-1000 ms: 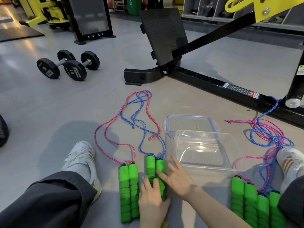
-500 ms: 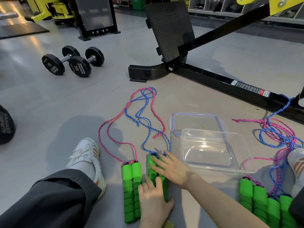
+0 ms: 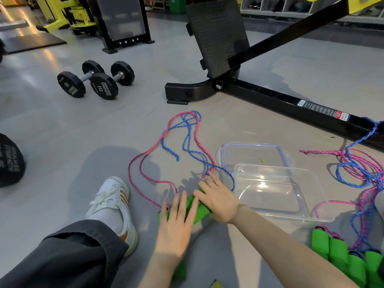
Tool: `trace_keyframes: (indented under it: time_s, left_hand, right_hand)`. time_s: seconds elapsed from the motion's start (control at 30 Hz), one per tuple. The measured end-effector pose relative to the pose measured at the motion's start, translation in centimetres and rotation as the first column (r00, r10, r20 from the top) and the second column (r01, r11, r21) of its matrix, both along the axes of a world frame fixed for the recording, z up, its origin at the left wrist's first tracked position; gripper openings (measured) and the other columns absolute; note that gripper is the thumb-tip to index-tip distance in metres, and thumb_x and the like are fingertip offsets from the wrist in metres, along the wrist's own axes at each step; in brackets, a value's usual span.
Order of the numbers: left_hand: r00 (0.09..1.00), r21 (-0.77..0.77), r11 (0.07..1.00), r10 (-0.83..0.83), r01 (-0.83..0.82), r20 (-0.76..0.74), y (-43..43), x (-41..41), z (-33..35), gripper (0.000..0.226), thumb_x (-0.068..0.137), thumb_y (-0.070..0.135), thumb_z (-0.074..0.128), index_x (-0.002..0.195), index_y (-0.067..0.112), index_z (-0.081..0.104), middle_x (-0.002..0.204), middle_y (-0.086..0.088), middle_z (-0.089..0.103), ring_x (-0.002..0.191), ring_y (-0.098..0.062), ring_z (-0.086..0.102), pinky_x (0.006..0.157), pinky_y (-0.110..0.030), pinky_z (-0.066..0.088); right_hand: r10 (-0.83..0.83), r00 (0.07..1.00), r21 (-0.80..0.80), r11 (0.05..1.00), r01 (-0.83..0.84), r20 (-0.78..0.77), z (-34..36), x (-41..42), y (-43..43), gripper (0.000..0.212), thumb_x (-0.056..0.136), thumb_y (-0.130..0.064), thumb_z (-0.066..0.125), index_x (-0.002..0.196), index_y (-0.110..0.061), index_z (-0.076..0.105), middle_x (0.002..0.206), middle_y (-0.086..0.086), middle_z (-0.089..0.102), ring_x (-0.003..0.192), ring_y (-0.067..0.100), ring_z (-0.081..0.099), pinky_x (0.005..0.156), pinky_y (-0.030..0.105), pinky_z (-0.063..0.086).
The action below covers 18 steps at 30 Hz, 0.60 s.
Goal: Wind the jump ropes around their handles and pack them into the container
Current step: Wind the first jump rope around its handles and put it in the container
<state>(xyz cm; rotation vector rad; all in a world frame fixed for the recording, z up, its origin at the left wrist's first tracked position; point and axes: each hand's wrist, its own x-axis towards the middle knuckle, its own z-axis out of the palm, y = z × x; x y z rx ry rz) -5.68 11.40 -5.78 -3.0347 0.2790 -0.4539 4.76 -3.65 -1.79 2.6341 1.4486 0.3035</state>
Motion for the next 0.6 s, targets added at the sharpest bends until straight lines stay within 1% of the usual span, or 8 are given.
trace_keyframes:
  time_s: [0.03,0.07,0.17,0.23,0.37,0.43,0.5,0.6]
  left_hand:
    - [1.000,0.029,1.000,0.013,-0.013,0.009,0.6,0.2,0.6,0.119,0.051,0.017,0.082,0.149,0.004,0.015,0.141,-0.027,0.043,0.129,-0.039,0.039,0.110,-0.055,0.012]
    - [0.999,0.058,0.998,0.017,-0.019,0.034,1.0,0.5,1.2,0.116,0.059,0.014,0.077,0.150,0.001,0.007,0.147,-0.028,0.031,0.134,-0.039,0.031,0.113,-0.055,0.008]
    - [0.985,0.173,0.985,-0.035,0.006,0.169,1.7,1.6,2.9,0.073,0.085,0.000,0.031,0.149,-0.006,-0.004,0.155,-0.031,-0.002,0.140,-0.040,0.018,0.116,-0.051,0.001]
    - [0.972,0.228,0.972,-0.104,0.054,0.213,1.8,2.5,4.2,0.059,0.091,-0.003,0.011,0.148,-0.007,-0.005,0.153,-0.030,0.001,0.139,-0.040,0.014,0.116,-0.051,0.004]
    - [0.927,0.289,0.939,-0.264,0.185,0.267,2.0,4.1,6.9,0.086,0.078,0.008,0.044,0.152,0.004,-0.001,0.150,-0.026,0.020,0.134,-0.044,0.027,0.114,-0.050,0.014]
    - [0.907,0.262,0.934,-0.314,0.242,0.281,1.6,4.5,8.8,0.088,0.073,0.006,0.055,0.152,0.010,0.016,0.146,-0.026,0.028,0.124,-0.043,0.043,0.108,-0.049,0.028]
    - [0.902,0.268,0.925,-0.339,0.269,0.267,1.1,4.3,10.8,0.093,0.064,0.013,0.075,0.145,0.016,0.029,0.140,-0.026,0.037,0.108,-0.042,0.053,0.096,-0.048,0.038]
    - [0.861,0.355,0.882,-0.418,0.309,0.288,1.2,4.1,13.2,0.090,0.070,0.016,0.071,0.147,0.019,0.026,0.132,-0.027,0.051,0.094,-0.038,0.055,0.087,-0.045,0.036]
  right_hand:
    - [0.002,1.000,0.037,0.999,-0.003,0.015,0.5,0.3,0.2,0.064,0.036,-0.033,0.076,0.089,-0.017,0.043,0.078,0.003,0.054,0.071,0.026,0.059,0.102,0.050,0.038]
    - [-0.009,1.000,0.055,0.998,0.007,0.023,1.4,0.5,0.5,0.063,0.036,-0.034,0.076,0.088,-0.017,0.043,0.078,0.003,0.053,0.069,0.026,0.057,0.099,0.050,0.042]
    - [-0.010,1.000,0.125,0.992,0.013,-0.025,3.6,0.9,0.4,0.059,0.038,-0.034,0.074,0.084,-0.017,0.042,0.076,0.003,0.053,0.066,0.025,0.054,0.085,0.039,0.043]
    - [-0.050,0.999,0.124,0.991,0.050,-0.006,5.4,1.0,-0.1,0.054,0.039,-0.037,0.074,0.084,-0.017,0.052,0.077,0.001,0.054,0.066,0.023,0.055,0.067,0.031,0.041]
    - [-0.119,0.993,0.152,0.982,0.115,0.017,8.5,0.6,-1.7,0.061,0.045,-0.039,0.072,0.097,-0.011,0.061,0.081,0.003,0.058,0.070,0.024,0.058,0.061,0.029,0.047]
    - [-0.124,0.992,0.184,0.975,0.125,-0.017,9.9,0.3,-2.5,0.058,0.053,-0.034,0.069,0.103,-0.006,0.059,0.086,0.006,0.059,0.075,0.028,0.058,0.064,0.032,0.048]
    - [-0.134,0.989,0.183,0.973,0.142,-0.058,11.3,-0.3,-3.0,0.057,0.057,-0.030,0.067,0.107,-0.004,0.058,0.089,0.008,0.059,0.079,0.030,0.058,0.067,0.035,0.048]
    - [-0.151,0.984,0.143,0.976,0.163,-0.094,13.3,-1.3,-4.2,0.061,0.056,-0.030,0.070,0.111,-0.006,0.057,0.089,0.008,0.058,0.079,0.030,0.057,0.069,0.035,0.047]
